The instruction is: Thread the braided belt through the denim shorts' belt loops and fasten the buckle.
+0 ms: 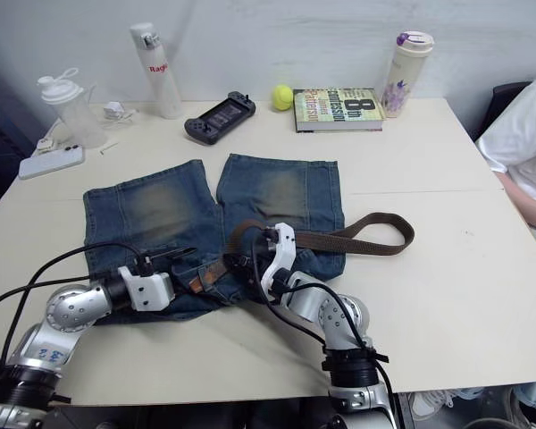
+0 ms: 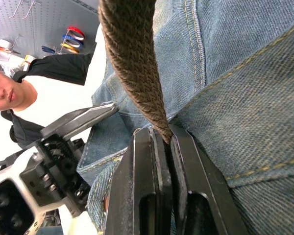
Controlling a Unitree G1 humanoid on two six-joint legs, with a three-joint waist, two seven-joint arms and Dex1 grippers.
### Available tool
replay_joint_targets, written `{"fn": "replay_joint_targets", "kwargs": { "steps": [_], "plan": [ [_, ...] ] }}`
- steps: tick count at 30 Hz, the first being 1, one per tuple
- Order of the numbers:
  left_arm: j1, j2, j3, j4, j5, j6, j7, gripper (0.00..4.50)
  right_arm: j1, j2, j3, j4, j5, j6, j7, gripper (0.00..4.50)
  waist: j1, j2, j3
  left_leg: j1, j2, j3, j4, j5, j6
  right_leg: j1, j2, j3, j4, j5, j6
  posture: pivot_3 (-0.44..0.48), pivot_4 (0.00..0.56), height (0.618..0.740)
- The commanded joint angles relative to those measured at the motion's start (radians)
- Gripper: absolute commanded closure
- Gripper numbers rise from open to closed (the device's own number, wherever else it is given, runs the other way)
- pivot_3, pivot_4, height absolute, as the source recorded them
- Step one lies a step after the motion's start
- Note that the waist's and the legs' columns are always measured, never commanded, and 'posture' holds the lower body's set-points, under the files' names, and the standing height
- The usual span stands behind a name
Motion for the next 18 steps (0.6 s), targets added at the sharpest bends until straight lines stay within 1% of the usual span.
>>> {"fn": "replay_joint_targets", "kwargs": {
  "steps": [1, 5, 9, 10, 12, 15, 18],
  "plan": [
    [0.028, 0.047, 0.083, -0.114, -0.063, -0.080, 0.021, 1.17, 0.044, 0.014, -0.001, 0.092, -0.040, 0.020, -0.019, 4.50, -0.007, 0.000, 0.000, 0.000, 0.000, 0.000, 0.000, 0.000, 0.000, 0.000, 0.000, 0.000, 0.000, 0.000, 0.000, 0.000, 0.150, 0.740],
    [0.080, 0.098, 0.121, -0.112, -0.064, -0.153, 0.016, 1.17, 0.033, 0.011, -0.001, 0.108, -0.044, 0.016, -0.011, 4.50, -0.014, 0.002, 0.001, 0.000, 0.000, 0.000, -0.001, 0.000, 0.000, 0.001, 0.000, 0.000, -0.003, 0.000, 0.000, 0.000, 0.150, 0.740],
    [0.074, 0.130, 0.146, -0.028, 0.042, -0.288, 0.065, 1.17, 0.020, 0.008, -0.003, 0.122, -0.048, 0.012, -0.001, 4.50, -0.017, 0.003, 0.002, 0.000, 0.001, 0.000, -0.002, 0.000, 0.000, 0.001, 0.001, 0.000, -0.004, 0.000, -0.001, 0.000, 0.150, 0.740],
    [0.063, 0.132, 0.143, -0.007, 0.082, -0.299, 0.082, 1.17, 0.017, 0.008, -0.003, 0.123, -0.048, 0.012, 0.002, 4.50, -0.017, 0.003, 0.002, 0.001, 0.001, 0.001, -0.002, 0.000, 0.000, 0.001, 0.001, 0.000, -0.004, 0.000, -0.001, 0.000, 0.150, 0.740],
    [0.048, 0.131, 0.128, 0.022, 0.110, -0.311, 0.097, 1.17, 0.013, 0.008, -0.003, 0.125, -0.049, 0.013, 0.005, 4.50, -0.017, 0.002, 0.001, 0.001, 0.001, 0.001, -0.002, 0.000, 0.000, 0.001, 0.001, 0.000, -0.004, 0.000, -0.001, 0.000, 0.150, 0.740],
    [0.033, 0.120, 0.112, 0.016, 0.084, -0.313, 0.111, 1.17, 0.011, 0.007, -0.004, 0.127, -0.051, 0.013, 0.008, 4.50, -0.018, 0.002, 0.001, 0.000, 0.001, 0.001, -0.003, 0.000, -0.001, 0.000, 0.001, 0.000, -0.004, 0.000, -0.001, 0.000, 0.150, 0.740],
    [0.016, 0.120, 0.100, -0.005, 0.014, -0.293, 0.106, 1.17, 0.010, 0.007, -0.005, 0.124, -0.051, 0.012, 0.009, 4.50, -0.018, 0.002, 0.001, 0.000, 0.001, 0.001, -0.003, 0.000, -0.001, 0.000, 0.001, 0.000, -0.004, 0.000, -0.001, 0.000, 0.150, 0.740]
  ]
}}
